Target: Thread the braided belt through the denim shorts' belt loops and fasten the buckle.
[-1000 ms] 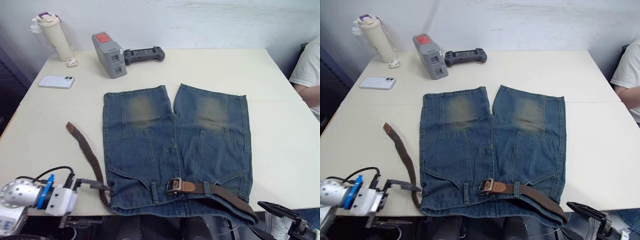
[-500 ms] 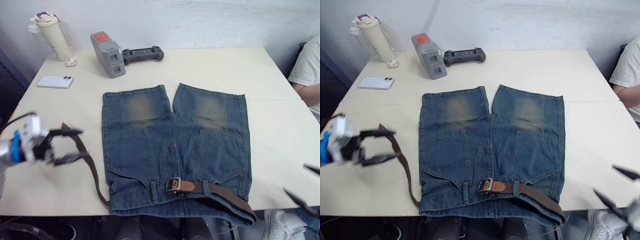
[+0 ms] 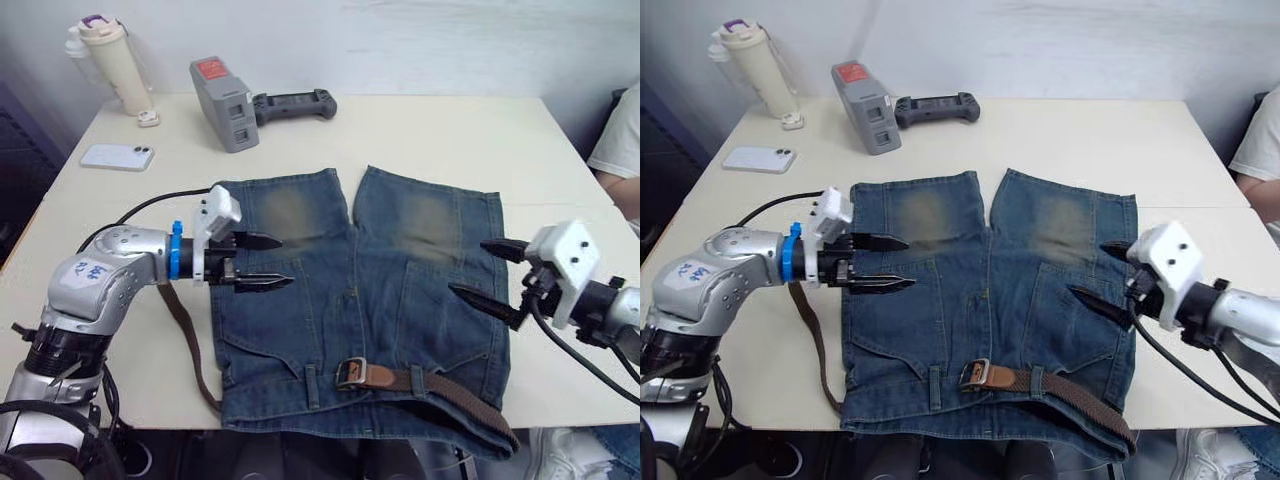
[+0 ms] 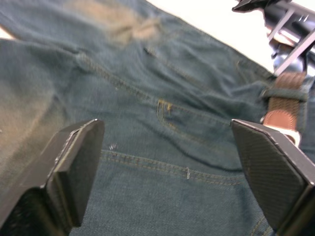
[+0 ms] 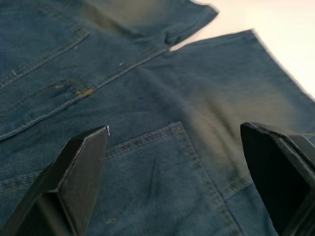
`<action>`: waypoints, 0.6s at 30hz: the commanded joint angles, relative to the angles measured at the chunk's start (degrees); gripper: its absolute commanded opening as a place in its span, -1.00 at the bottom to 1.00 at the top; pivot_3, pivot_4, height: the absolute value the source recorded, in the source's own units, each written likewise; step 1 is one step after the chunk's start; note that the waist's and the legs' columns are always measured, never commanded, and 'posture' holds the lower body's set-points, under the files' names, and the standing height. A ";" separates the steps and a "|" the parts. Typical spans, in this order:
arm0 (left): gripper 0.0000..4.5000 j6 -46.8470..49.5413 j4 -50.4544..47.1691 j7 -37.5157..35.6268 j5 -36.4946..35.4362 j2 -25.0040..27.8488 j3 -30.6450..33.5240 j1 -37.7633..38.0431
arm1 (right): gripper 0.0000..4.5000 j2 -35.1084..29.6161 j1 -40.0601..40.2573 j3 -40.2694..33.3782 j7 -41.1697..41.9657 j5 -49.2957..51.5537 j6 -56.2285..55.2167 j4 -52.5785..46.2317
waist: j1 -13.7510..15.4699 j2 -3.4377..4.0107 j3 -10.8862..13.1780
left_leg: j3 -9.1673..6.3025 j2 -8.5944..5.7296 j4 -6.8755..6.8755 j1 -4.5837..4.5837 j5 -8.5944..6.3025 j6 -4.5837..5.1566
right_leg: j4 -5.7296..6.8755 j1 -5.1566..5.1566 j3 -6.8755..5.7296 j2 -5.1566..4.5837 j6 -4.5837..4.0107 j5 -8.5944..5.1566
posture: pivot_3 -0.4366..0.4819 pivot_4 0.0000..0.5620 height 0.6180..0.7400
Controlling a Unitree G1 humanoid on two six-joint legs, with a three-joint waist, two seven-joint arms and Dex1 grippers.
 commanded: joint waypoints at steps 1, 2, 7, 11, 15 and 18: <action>1.00 0.86 3.68 0.83 4.67 -2.08 -3.86 -5.47 | 1.00 1.07 -7.00 3.80 6.01 0.84 7.46 3.00 | 0.52 0.00 0.00 | 0.01 0.00 0.06 -0.03 -0.03 0.02 | 0.00 -0.01 0.00 0.00 0.00 0.00 | -0.05 -0.47 1.00; 1.00 0.84 4.13 0.62 5.21 -2.31 -4.11 -5.88 | 1.00 1.62 -8.10 4.10 6.57 0.18 8.48 3.31 | 0.62 0.00 0.00 | 0.03 0.00 0.18 -0.09 -0.14 0.05 | 0.01 -0.04 0.02 0.00 0.00 0.00 | -0.05 -0.47 1.00; 1.00 -5.29 18.76 4.06 16.70 -9.30 -11.26 -14.66 | 1.00 7.31 -24.33 14.41 10.37 -12.64 12.37 16.38 | 0.67 0.00 -0.01 | 0.09 0.01 0.66 -0.62 -0.26 0.11 | 0.12 -0.46 0.04 0.02 0.01 0.00 | -0.05 -0.47 1.00; 1.00 -4.38 24.78 5.90 20.65 -13.25 -13.36 -15.54 | 1.00 14.73 -28.96 18.13 8.44 -18.32 16.74 24.95 | 0.52 -0.02 -0.01 | 0.18 0.02 0.70 -0.95 -0.26 0.12 | 0.25 -0.94 0.09 0.03 0.04 0.04 | -0.05 -0.47 1.00; 1.00 -2.27 26.40 6.12 22.65 -15.63 -14.00 -15.43 | 1.00 20.16 -29.36 18.49 8.53 -21.17 19.73 28.58 | 0.62 0.03 -0.04 | 0.24 0.04 0.69 -1.06 -0.25 0.11 | 0.23 -1.09 0.01 0.03 0.03 0.03 | -0.05 -0.47 1.00; 1.00 -0.20 23.60 4.55 24.15 -14.96 -16.11 -12.84 | 1.00 22.62 -28.25 18.41 8.36 -22.11 23.39 28.05 | 0.45 -0.03 -0.10 | 0.24 0.06 0.76 -0.95 -0.26 0.13 | 0.32 -0.92 0.03 0.02 0.03 0.05 | -0.05 -0.47 1.00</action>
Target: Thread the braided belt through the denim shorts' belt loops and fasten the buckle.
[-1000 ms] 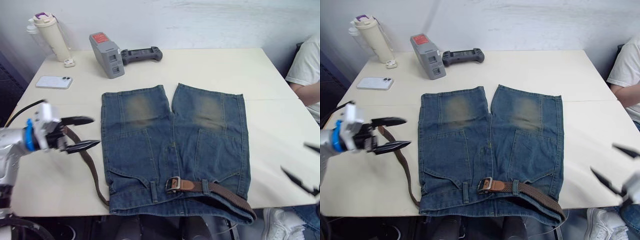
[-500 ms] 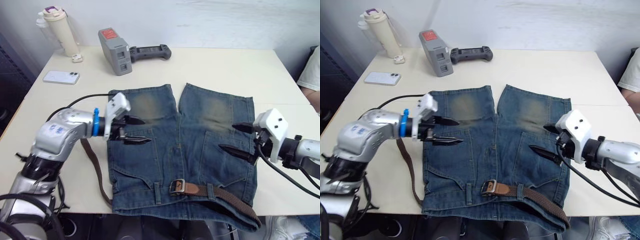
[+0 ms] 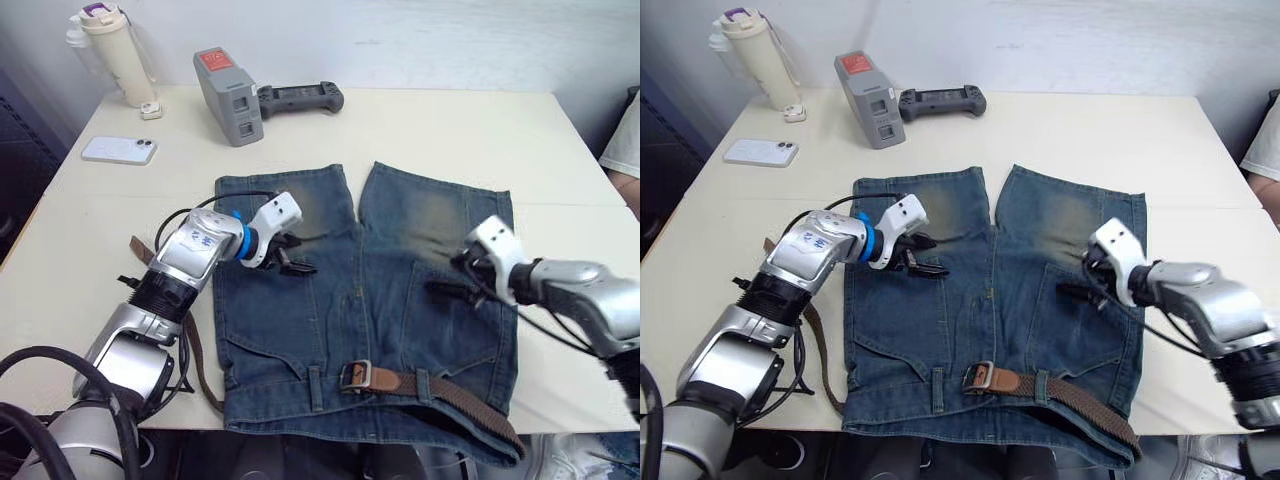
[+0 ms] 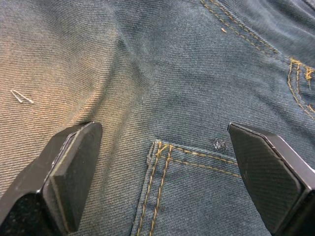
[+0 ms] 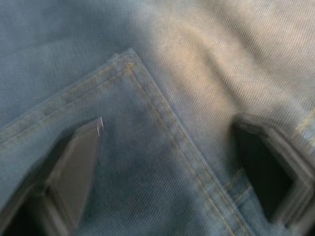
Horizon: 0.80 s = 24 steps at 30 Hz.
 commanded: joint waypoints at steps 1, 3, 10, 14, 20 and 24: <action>1.00 3.18 -3.45 -1.97 1.82 0.48 -2.87 3.13 | 1.00 2.39 1.68 0.25 0.07 -1.39 4.69 -0.25 | -0.12 -0.04 -0.11 | 0.00 0.01 0.02 0.08 0.00 0.00 | 0.06 0.05 0.03 0.00 0.00 0.00 | -0.05 -0.47 1.00; 0.76 3.27 -4.37 -2.01 3.17 0.90 -3.66 4.34 | 1.00 2.86 2.04 0.92 0.04 -3.15 5.85 -0.23 | -0.08 -0.10 -0.26 | 0.01 0.02 0.00 0.12 0.00 0.00 | 0.06 0.07 0.05 0.00 0.00 0.00 | -0.05 -0.47 1.00; -0.47 1.94 -3.48 -1.52 5.30 0.60 -2.29 5.08 | -0.13 3.58 2.44 0.92 1.73 -6.58 7.07 -1.43 | -0.03 -0.36 -0.58 | 0.02 0.02 -0.05 0.14 -0.03 0.00 | -0.02 0.09 0.05 0.00 0.00 0.00 | -0.05 -0.47 1.00; -1.00 -2.02 1.85 1.10 6.23 -1.36 0.55 2.41 | -0.85 5.92 -0.97 -1.00 0.85 -8.18 5.51 0.15 | -0.09 -0.46 -0.74 | 0.02 0.03 -0.02 0.15 -0.03 0.00 | 0.01 0.10 0.05 0.00 0.00 0.00 | -0.05 -0.47 1.00; -1.00 -9.15 12.64 5.94 7.67 -5.89 4.02 -2.75 | -0.98 8.97 -7.13 -0.91 0.64 -14.24 -0.97 8.47 | -0.23 -0.46 -0.74 | 0.04 0.03 0.37 0.15 -0.03 0.01 | 0.30 0.07 0.17 0.00 -0.02 0.07 | -0.05 -0.47 1.00; -1.00 -15.60 21.75 9.85 8.44 -8.08 6.74 -7.14 | -0.98 11.58 -12.25 -0.98 0.49 -17.66 -6.12 16.78 | -0.46 -0.45 -0.72 | 0.06 0.03 0.32 0.09 -0.03 0.01 | 0.37 -0.03 0.17 0.00 -0.01 0.07 | -0.05 -0.47 1.00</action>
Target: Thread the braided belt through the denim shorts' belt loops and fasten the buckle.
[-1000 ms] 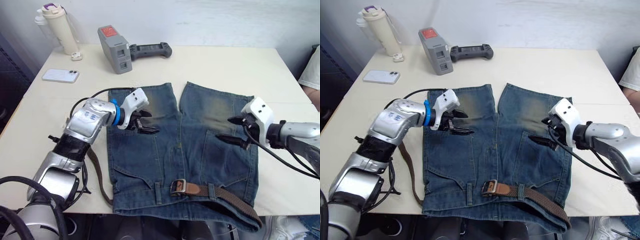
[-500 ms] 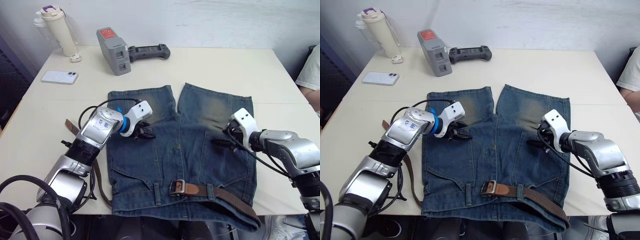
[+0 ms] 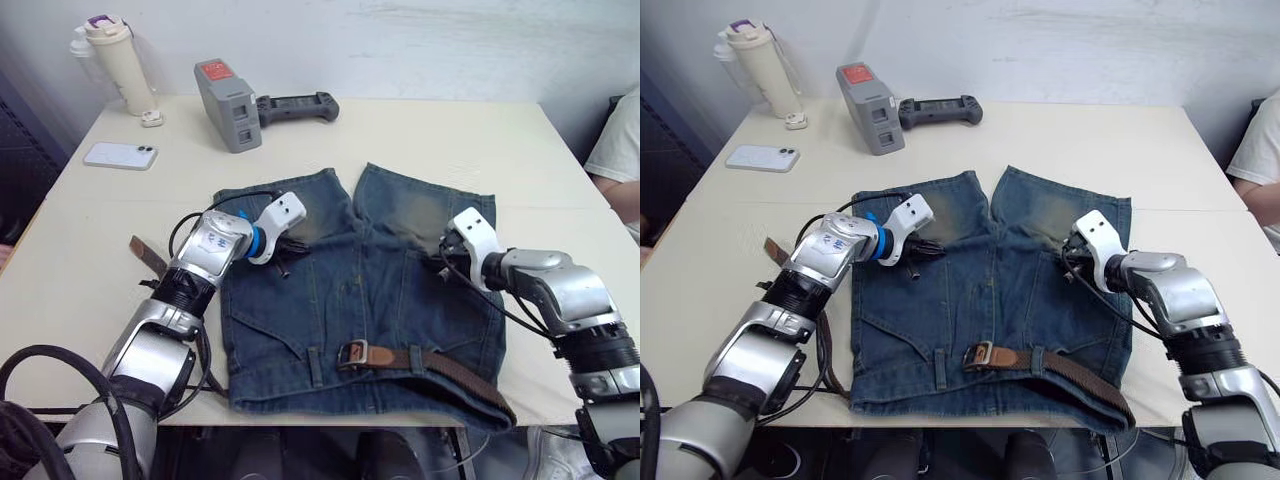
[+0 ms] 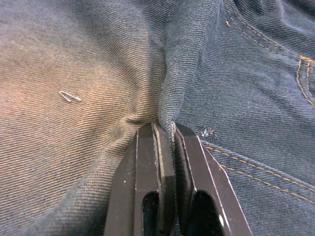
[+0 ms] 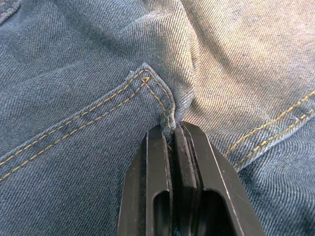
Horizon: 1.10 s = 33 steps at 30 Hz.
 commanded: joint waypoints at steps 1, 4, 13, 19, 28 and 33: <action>-1.00 -5.81 7.13 4.43 2.23 -0.95 2.55 -3.66 | -0.98 1.31 -3.63 -0.46 -0.69 -3.80 -4.36 6.14 | -0.18 0.01 0.02 | 0.01 0.00 -0.02 -0.03 0.00 0.00 | 0.00 -0.04 0.00 0.00 0.00 0.00 | -0.05 -0.47 1.00; -1.00 -9.62 12.50 6.14 2.75 -2.14 3.74 -6.40 | -0.98 2.85 -6.06 -0.37 -0.08 -5.84 -7.26 10.68 | -0.61 0.04 0.06 | 0.02 0.00 -0.12 -0.04 0.01 -0.01 | -0.02 -0.08 -0.01 0.00 0.00 0.00 | -0.05 -0.47 1.00; -0.81 -18.36 20.84 5.53 6.16 -3.26 4.38 -9.88 | -1.00 7.04 -12.00 -2.49 1.21 -8.68 -13.72 21.18 | -1.34 0.07 0.11 | 0.11 0.01 -0.28 -0.04 0.03 -0.04 | -0.04 -0.17 -0.02 0.00 0.00 0.00 | -0.05 -0.47 1.00; 0.26 -17.02 15.37 -0.66 4.75 -0.60 6.63 -8.15 | 0.16 3.96 -10.40 -5.63 5.75 -5.74 -9.21 10.91 | -1.48 0.39 0.39 | 0.20 0.02 -0.32 -0.06 0.03 -0.04 | -0.03 -0.28 -0.01 0.00 0.00 0.00 | -0.05 -0.47 1.00; 1.00 -0.04 -14.16 -17.82 -7.78 9.94 13.26 -0.23 | 0.98 -7.25 -1.75 -13.46 15.22 8.94 10.61 -23.85 | -1.43 0.48 0.48 | 0.51 0.14 -0.40 -0.31 0.03 -0.05 | 0.06 -0.88 -0.05 -0.01 -0.01 0.00 | -0.05 -0.47 1.00; 1.00 7.25 -31.74 -29.63 -17.85 16.97 14.00 8.77 | 0.98 -12.81 9.50 -15.24 19.08 17.54 15.34 -43.86 | -1.00 0.49 0.48 | 0.56 0.16 -0.45 -0.27 -0.04 -0.06 | 0.05 -0.79 0.01 -0.01 -0.02 0.00 | -0.05 -0.47 1.00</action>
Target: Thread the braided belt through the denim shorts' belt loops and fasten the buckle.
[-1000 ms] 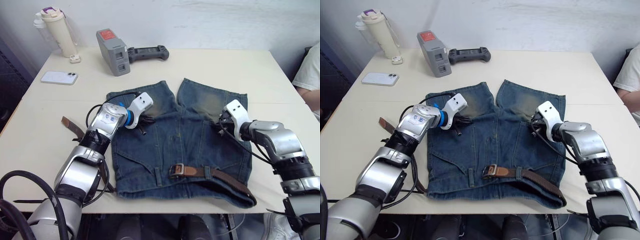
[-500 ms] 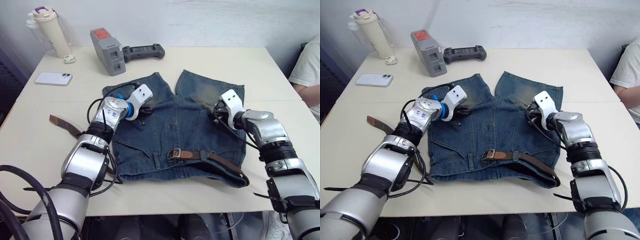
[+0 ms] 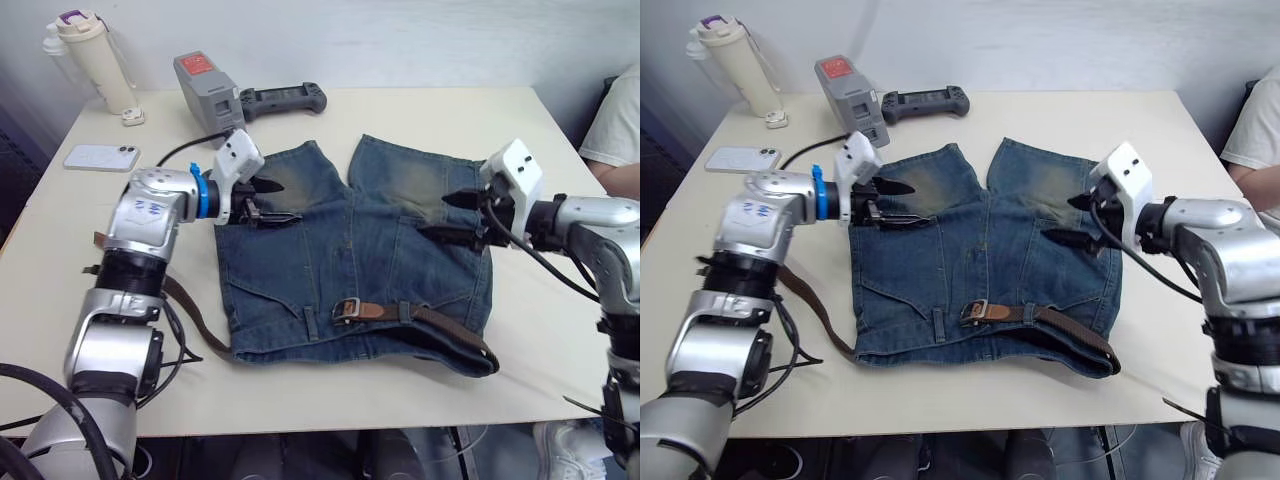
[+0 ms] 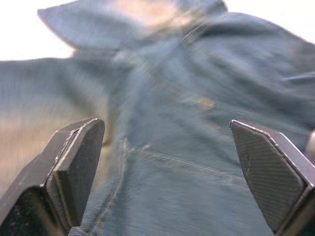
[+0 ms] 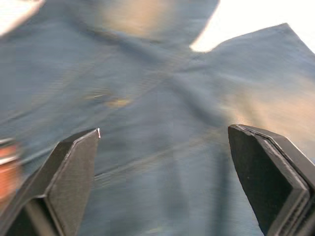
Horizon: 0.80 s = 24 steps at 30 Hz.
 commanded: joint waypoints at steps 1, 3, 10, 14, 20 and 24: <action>1.00 4.36 -10.32 -6.50 -6.45 3.65 0.63 4.71 | 0.98 -2.80 5.29 -2.08 1.59 6.00 3.01 -13.13 | 0.08 0.01 0.00 | 0.00 0.02 0.00 0.00 -0.01 0.00 | 0.00 -0.01 0.00 0.00 0.00 0.00 | -0.05 -0.47 1.00; 1.00 4.08 -13.55 -7.57 -7.43 4.96 0.34 7.25 | 0.98 -2.24 7.46 -2.18 -0.63 9.06 5.63 -18.45 | 0.18 -0.02 0.02 | 0.01 0.02 0.09 -0.01 -0.01 0.00 | 0.06 -0.01 0.00 0.00 0.00 0.00 | -0.05 -0.47 1.00; 1.00 4.47 -17.64 -5.12 -8.94 3.51 -0.50 10.27 | 0.58 0.88 8.92 -2.42 -9.94 10.72 10.91 -21.58 | 0.32 -0.08 0.04 | 0.01 0.03 0.19 0.03 -0.02 0.03 | 0.10 0.06 0.04 0.00 -0.09 0.05 | -0.05 -0.47 1.00; 1.00 4.94 -19.63 -5.98 -9.50 4.95 -1.29 12.04 | -0.29 0.46 8.21 -1.66 -10.82 11.82 11.48 -21.01 | 0.09 -0.07 0.04 | 0.03 0.03 0.11 0.03 -0.02 0.02 | 0.09 0.00 0.03 0.00 -0.09 0.05 | -0.05 -0.47 1.00; 1.00 7.95 -20.30 -6.16 -12.68 8.18 1.81 13.81 | -0.97 2.85 7.14 -2.60 -9.69 19.04 11.24 -22.12 | 0.14 -0.08 0.04 | 0.05 0.06 0.12 0.04 -0.02 0.02 | 0.12 -0.01 0.05 0.01 -0.09 0.05 | -0.05 -0.47 1.00; 1.00 12.52 -17.05 -3.54 -14.61 12.64 8.40 17.58 | -0.97 3.22 6.47 -3.05 -9.01 25.42 11.88 -23.23 | -0.01 -0.09 0.05 | 0.04 0.06 0.11 0.03 -0.02 0.03 | 0.10 -0.01 0.05 0.01 -0.09 0.05 | -0.05 -0.47 1.00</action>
